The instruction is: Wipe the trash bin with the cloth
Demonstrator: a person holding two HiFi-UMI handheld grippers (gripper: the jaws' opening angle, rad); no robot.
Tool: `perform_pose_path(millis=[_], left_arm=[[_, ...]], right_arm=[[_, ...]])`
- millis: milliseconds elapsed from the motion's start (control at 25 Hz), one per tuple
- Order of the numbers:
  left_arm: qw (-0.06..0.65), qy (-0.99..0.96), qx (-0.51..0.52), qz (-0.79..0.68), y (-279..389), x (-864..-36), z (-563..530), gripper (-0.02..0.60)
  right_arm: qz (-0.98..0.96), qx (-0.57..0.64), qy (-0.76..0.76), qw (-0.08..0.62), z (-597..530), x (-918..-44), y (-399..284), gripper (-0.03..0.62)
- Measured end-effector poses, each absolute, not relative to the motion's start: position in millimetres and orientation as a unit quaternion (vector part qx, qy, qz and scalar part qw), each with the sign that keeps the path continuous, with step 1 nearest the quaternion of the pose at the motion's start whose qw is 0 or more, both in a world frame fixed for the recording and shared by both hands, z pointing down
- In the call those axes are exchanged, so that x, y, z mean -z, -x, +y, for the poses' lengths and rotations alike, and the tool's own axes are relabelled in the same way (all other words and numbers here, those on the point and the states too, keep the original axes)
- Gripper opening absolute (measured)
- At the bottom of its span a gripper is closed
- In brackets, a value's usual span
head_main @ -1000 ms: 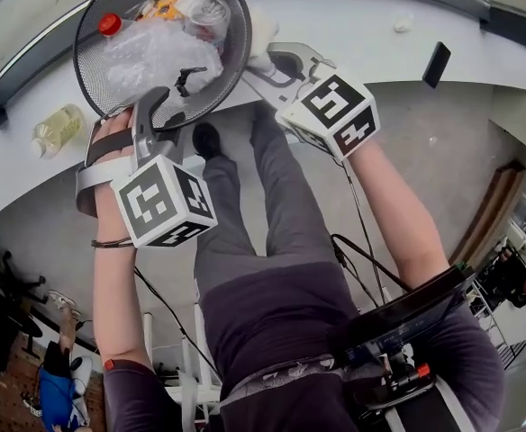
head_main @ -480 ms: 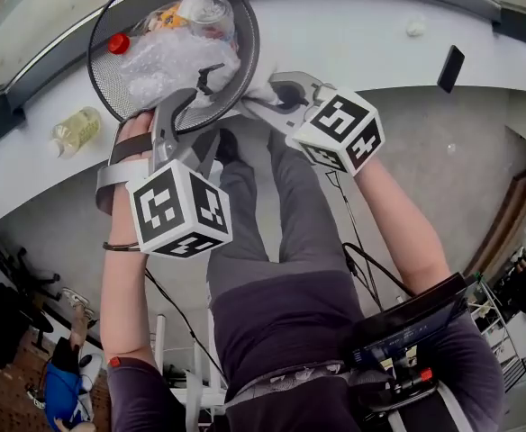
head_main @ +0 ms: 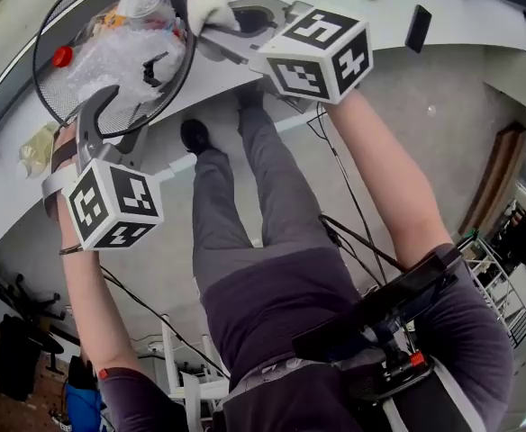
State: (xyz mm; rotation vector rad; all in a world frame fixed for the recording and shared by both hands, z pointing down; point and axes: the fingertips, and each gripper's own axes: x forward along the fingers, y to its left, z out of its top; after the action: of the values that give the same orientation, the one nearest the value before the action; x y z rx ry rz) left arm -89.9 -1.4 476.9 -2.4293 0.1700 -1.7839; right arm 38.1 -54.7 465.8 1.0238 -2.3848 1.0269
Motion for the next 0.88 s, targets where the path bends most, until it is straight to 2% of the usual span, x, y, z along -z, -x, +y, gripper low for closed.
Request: perform_pose_path(millis=[160,400,560,680,760,880], left_arm=[[0.054,0.803,0.590,0.064,85.0,-469.0,4.8,0.219],[0.007,0.803,0.588,0.098,79.5,-459.0,10.6,0.204],[-0.031,0.815,0.567,0.118,50.5,-453.8,24.0,0.130],[-0.001,0.810,0.579,0.089,35.4,-462.6,35.6,0.094],[-0.011,0.823,0.564,0.069,36.6,-458.7,41.1,0.101],[-0.018,0.835,0.548,0.055,51.6,-445.7,39.2,0.198]], right_arm=[[-0.835,-0.410,-0.342,0.136,-28.9,-466.0,-15.4,0.077],[-0.836,-0.443,-0.302,0.117,0.7,-468.1,14.6,0.075],[-0.842,-0.456,-0.267,0.106,25.8,-468.7,32.4,0.075],[-0.835,-0.471,-0.260,0.112,30.9,-477.3,30.0,0.075],[-0.834,-0.471,-0.263,0.118,26.3,-480.4,24.4,0.075],[-0.833,-0.461,-0.284,0.118,10.7,-476.1,4.9,0.075]])
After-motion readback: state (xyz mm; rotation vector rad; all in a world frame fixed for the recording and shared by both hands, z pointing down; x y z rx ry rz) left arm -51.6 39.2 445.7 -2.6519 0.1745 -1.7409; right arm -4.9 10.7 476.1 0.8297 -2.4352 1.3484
